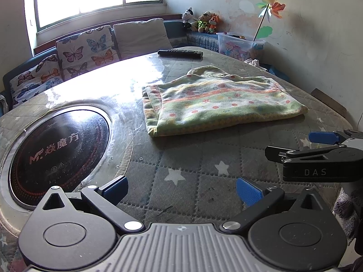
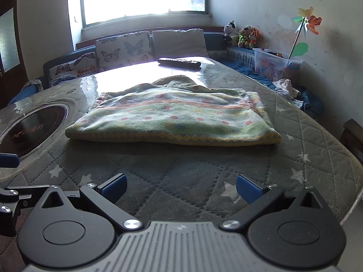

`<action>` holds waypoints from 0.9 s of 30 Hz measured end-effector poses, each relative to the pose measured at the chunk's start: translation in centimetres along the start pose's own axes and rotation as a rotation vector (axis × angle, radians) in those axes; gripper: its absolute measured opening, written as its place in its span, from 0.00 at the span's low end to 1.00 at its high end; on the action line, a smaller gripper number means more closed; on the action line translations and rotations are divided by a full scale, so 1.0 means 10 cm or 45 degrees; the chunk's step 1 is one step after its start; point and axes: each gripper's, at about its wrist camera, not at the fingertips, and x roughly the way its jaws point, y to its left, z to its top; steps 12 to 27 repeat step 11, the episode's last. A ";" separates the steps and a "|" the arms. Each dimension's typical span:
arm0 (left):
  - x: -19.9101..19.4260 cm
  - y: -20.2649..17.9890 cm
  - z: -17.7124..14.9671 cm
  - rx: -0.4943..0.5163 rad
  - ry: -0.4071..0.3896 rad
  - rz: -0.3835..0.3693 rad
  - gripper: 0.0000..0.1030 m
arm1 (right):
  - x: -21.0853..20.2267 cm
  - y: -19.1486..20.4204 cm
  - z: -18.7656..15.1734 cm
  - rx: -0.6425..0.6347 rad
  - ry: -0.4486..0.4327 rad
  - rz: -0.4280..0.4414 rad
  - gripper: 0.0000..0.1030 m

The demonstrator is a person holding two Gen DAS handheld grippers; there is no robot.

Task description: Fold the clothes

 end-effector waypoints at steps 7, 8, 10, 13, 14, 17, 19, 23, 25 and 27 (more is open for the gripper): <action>0.01 0.00 0.02 0.001 -0.009 -0.005 1.00 | 0.01 0.02 0.01 -0.001 0.003 0.006 1.00; 0.01 0.01 0.02 0.001 -0.013 -0.004 1.00 | 0.01 0.02 0.01 -0.002 0.003 0.005 1.00; 0.01 0.01 0.03 0.003 -0.018 0.000 1.00 | 0.01 0.03 0.02 -0.005 0.002 0.005 1.00; 0.01 0.01 0.03 0.003 -0.019 -0.001 1.00 | 0.02 0.03 0.02 -0.005 0.002 0.005 1.00; 0.01 0.01 0.03 0.003 -0.019 -0.001 1.00 | 0.02 0.03 0.02 -0.005 0.002 0.005 1.00; 0.01 0.01 0.03 0.003 -0.019 -0.001 1.00 | 0.02 0.03 0.02 -0.005 0.002 0.005 1.00; 0.01 0.01 0.03 0.003 -0.019 -0.001 1.00 | 0.02 0.03 0.02 -0.005 0.002 0.005 1.00; 0.01 0.01 0.03 0.003 -0.019 -0.001 1.00 | 0.02 0.03 0.02 -0.005 0.002 0.005 1.00; 0.01 0.01 0.03 0.003 -0.019 -0.001 1.00 | 0.02 0.03 0.02 -0.005 0.002 0.005 1.00; 0.01 0.01 0.03 0.003 -0.019 -0.001 1.00 | 0.02 0.03 0.02 -0.005 0.002 0.005 1.00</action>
